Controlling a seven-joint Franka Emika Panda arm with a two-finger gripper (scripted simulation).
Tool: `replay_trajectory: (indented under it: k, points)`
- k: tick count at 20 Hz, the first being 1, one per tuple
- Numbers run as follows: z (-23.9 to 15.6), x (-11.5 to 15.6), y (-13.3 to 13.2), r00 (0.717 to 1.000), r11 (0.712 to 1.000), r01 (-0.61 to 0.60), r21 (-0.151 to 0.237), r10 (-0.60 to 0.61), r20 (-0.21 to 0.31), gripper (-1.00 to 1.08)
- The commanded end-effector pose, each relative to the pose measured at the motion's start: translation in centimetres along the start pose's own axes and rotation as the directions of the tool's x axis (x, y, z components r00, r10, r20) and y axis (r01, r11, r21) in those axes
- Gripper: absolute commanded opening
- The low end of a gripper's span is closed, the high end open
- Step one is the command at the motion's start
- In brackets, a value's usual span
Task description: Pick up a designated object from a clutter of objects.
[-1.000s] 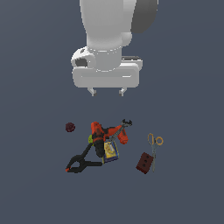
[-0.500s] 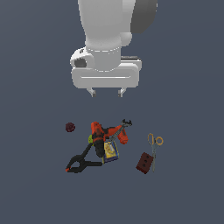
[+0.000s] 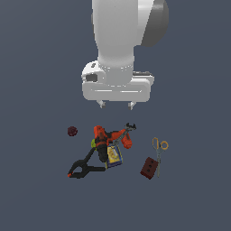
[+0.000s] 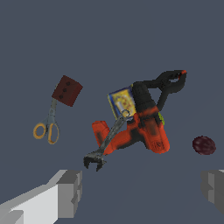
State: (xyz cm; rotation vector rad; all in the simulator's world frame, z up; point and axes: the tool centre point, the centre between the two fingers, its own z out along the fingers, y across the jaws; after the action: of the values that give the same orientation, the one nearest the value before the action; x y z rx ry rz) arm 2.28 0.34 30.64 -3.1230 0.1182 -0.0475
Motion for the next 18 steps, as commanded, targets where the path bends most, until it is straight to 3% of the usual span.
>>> replay_trajectory:
  k: [1,18]
  points:
    - [1.1,0.7,-1.0,1.000,1.000,-0.021,-0.003,0.021,0.002,1.00]
    - [14.0,4.9,-12.1,0.971,0.971,-0.237,-0.023,0.237,0.012,1.00]
